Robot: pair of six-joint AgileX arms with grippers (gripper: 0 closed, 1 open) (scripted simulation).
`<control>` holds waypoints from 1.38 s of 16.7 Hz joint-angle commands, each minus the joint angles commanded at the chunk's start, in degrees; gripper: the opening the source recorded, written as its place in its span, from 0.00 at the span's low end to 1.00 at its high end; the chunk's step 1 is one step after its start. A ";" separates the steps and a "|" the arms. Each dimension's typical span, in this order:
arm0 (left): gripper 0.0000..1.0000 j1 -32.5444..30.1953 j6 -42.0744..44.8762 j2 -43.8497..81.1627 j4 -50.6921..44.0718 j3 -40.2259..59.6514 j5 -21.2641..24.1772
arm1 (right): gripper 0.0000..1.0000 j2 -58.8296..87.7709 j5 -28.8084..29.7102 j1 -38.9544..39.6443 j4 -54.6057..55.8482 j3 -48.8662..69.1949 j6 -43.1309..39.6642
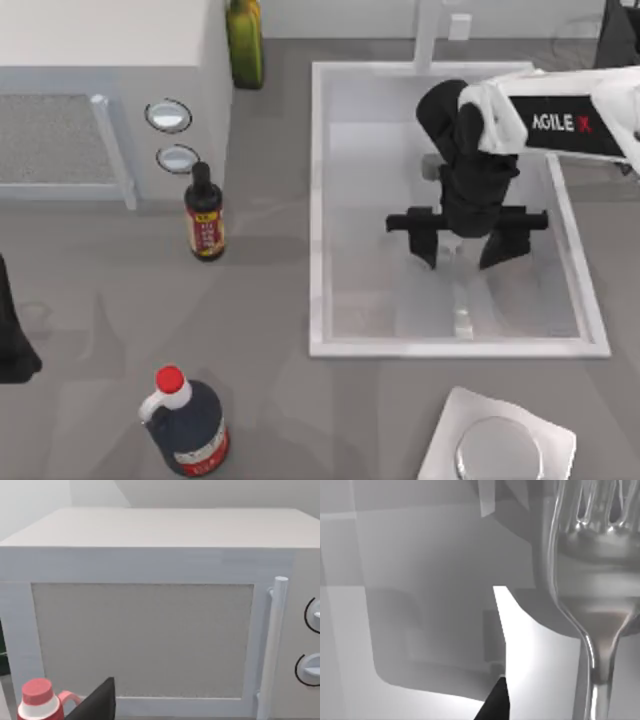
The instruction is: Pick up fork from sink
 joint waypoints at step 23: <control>1.00 0.00 0.00 0.00 0.00 0.00 0.00 | 0.00 -10.54 0.83 -0.26 -25.87 16.91 -0.76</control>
